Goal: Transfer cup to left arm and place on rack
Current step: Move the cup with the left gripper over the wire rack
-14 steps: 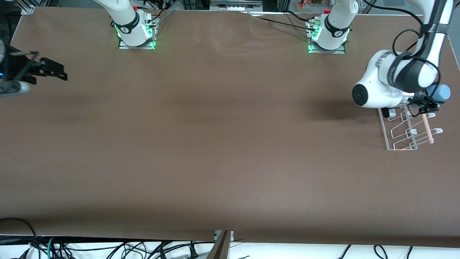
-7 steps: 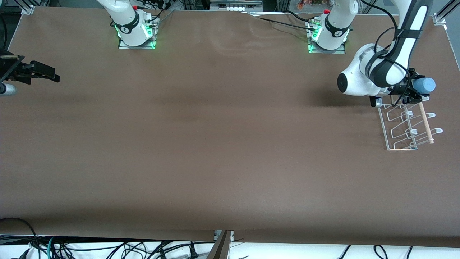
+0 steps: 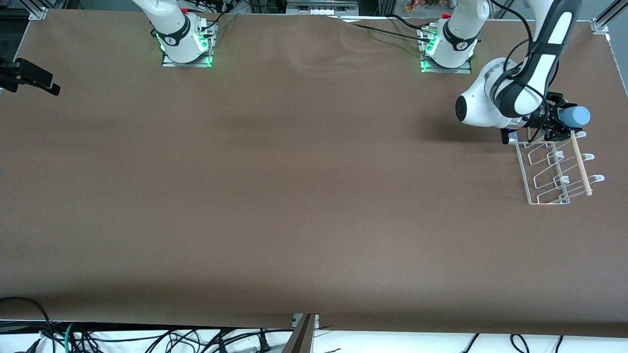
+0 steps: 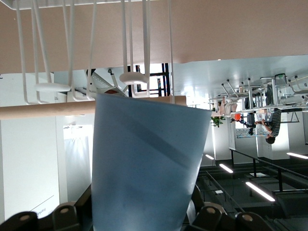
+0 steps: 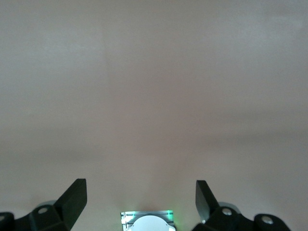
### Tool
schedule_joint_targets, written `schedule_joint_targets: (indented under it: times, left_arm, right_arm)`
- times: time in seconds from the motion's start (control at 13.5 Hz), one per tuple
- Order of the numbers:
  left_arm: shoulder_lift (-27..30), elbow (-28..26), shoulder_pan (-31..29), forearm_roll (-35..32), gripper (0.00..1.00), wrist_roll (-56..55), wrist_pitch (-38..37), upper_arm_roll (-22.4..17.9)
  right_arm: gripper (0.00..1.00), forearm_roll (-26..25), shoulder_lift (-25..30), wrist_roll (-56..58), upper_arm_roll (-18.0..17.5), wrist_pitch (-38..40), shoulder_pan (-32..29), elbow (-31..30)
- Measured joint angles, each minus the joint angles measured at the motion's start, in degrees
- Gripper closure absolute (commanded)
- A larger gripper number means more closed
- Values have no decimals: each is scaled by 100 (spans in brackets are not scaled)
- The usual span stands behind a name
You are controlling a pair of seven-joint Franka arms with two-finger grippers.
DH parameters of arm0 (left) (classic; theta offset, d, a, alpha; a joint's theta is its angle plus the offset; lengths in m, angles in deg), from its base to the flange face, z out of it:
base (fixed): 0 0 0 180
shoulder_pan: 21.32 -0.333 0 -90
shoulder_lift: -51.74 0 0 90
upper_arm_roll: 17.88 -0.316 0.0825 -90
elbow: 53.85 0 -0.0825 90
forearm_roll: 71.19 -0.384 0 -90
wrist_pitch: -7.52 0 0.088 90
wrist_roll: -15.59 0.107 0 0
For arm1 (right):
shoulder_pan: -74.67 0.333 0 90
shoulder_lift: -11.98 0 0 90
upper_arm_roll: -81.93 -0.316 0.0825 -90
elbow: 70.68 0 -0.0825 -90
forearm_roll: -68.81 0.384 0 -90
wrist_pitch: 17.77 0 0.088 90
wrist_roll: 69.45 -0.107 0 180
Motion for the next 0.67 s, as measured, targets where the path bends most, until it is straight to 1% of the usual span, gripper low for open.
schedule_joint_targets:
  times: [0.3,0.52,0.67]
  left_arm:
    - [-21,-14,-13,-160,100,-177,158,-3]
    - [-31,-16,-22,-170,100,-227,219,-5]
    - [-33,-20,-97,-342,100,-239,384,-30]
  right_arm:
    - [0,-16,-235,-5,58,-64,-3,47]
    - [0,-20,-290,-9,39,-64,33,92]
    - [0,-21,-289,-9,37,-62,41,110]
